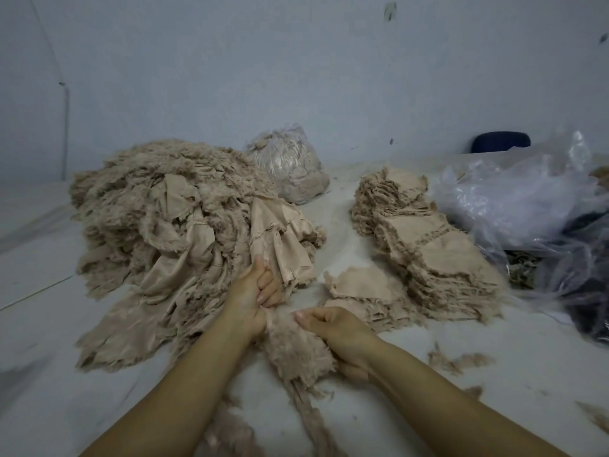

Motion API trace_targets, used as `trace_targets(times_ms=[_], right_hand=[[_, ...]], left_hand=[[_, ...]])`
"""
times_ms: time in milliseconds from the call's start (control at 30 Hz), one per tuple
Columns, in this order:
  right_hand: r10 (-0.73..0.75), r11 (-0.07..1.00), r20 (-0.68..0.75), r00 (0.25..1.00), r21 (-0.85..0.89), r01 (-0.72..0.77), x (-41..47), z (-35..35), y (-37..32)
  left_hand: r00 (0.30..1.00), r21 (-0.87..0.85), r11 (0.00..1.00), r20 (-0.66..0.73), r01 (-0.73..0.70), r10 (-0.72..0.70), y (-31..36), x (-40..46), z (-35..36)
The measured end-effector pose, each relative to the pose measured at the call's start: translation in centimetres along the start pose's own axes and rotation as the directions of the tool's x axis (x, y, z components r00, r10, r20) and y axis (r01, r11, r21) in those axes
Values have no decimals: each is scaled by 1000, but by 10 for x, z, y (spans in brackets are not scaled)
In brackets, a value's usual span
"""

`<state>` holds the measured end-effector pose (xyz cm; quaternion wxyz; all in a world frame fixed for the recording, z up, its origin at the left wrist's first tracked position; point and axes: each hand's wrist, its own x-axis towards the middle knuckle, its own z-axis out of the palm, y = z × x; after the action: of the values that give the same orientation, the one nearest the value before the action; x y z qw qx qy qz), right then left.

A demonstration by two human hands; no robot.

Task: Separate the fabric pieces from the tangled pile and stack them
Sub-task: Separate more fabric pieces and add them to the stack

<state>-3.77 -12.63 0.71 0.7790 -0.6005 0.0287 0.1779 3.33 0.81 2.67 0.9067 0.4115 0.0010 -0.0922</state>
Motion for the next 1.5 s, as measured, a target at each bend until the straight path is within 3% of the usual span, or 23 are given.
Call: trace_targets(times_ms=[167,267,367,500,567,667,767,867,933,1033,1100,1167,1200,1267,1367,1500], right_hand=[[-215,977,-217,952,-49,210,3,-2,-10],[-252,967,-256,933,-25,254,2,-8,-15],[-262,960,-266,928,31,280,4,-7,-17],[-305,948,-287,908,-2,318,6,-9,-18],[-312,949,-268,912,-51,310,5,-11,-17],[-325,937,-124,937,-175,302,2,-13,-11],[-400,827,46,915,-413,382,1,-15,-4],[-560,721,-80,825,-537,437,8,-14,1],[-590,765,-234,772,-467,443,10,-15,0],[-425,904,-471,773,-182,387,11,-28,-10],[-253,935,-492,833,97,342,8,-35,-15],[-192,949,-427,884,147,277,7,-38,-17],[-189,961,-381,905,118,250,7,-37,-16],[-212,973,-294,932,21,228,6,-31,-14],[-228,974,-208,951,-69,218,5,-23,-13],[-215,974,-308,927,6,228,4,-24,-15]], left_hand=[[1000,46,999,-27,14,-12,2,-1,-6],[1000,239,971,-4,-24,26,2,-6,-9],[991,549,836,112,-2,-72,-6,-14,-4],[925,752,659,227,32,-304,-7,-30,6],[933,719,691,197,71,-301,-7,-31,6],[977,612,782,70,117,-201,-5,-28,5],[978,583,796,14,162,-209,-2,-25,6],[967,666,724,18,178,-254,-4,-30,5],[968,667,725,25,170,-250,-5,-29,3],[966,608,773,40,180,-257,2,-24,-9],[941,737,659,101,148,-324,9,-26,-20],[880,892,446,156,69,-449,13,-33,-20],[869,921,389,171,27,-464,11,-35,-17],[924,907,420,169,-11,-342,5,-36,-4],[985,838,532,167,-121,-39,-6,-30,8],[997,717,693,58,-76,50,-12,-22,11]])
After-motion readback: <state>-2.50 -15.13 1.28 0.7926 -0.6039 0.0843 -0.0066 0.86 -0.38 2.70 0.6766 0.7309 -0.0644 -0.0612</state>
